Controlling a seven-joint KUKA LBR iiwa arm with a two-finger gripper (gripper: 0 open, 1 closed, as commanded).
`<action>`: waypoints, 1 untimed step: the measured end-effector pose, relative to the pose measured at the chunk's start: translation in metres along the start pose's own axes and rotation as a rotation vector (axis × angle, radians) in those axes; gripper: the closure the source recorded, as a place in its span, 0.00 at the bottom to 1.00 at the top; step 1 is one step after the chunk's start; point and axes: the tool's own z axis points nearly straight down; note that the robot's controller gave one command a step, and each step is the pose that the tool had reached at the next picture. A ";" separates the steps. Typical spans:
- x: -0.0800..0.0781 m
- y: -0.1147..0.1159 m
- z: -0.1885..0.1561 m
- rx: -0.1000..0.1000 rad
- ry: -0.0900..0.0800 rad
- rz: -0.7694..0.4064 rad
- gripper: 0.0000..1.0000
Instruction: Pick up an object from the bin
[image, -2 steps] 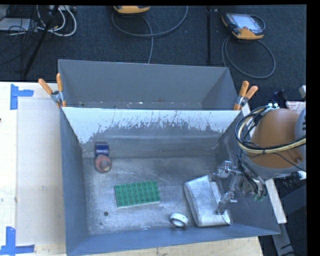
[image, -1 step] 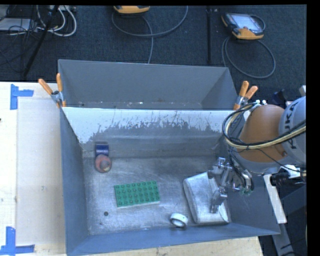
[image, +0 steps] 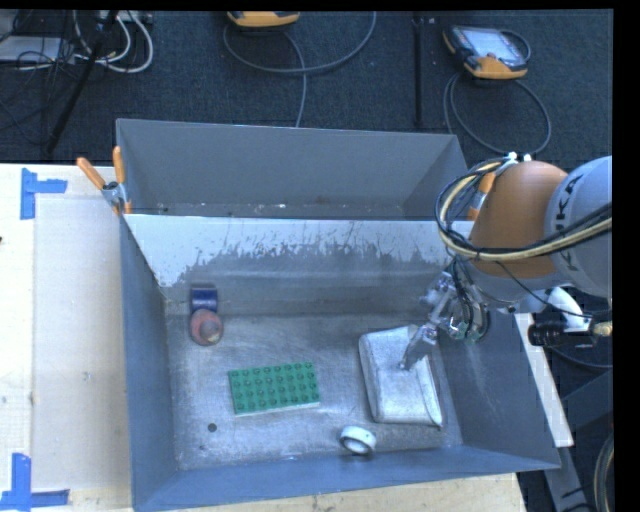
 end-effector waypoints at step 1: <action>-0.002 -0.003 0.024 -0.005 0.000 0.031 0.00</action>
Offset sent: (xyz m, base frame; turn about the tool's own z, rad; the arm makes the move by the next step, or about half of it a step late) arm -0.0040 -0.0079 -0.0567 0.0484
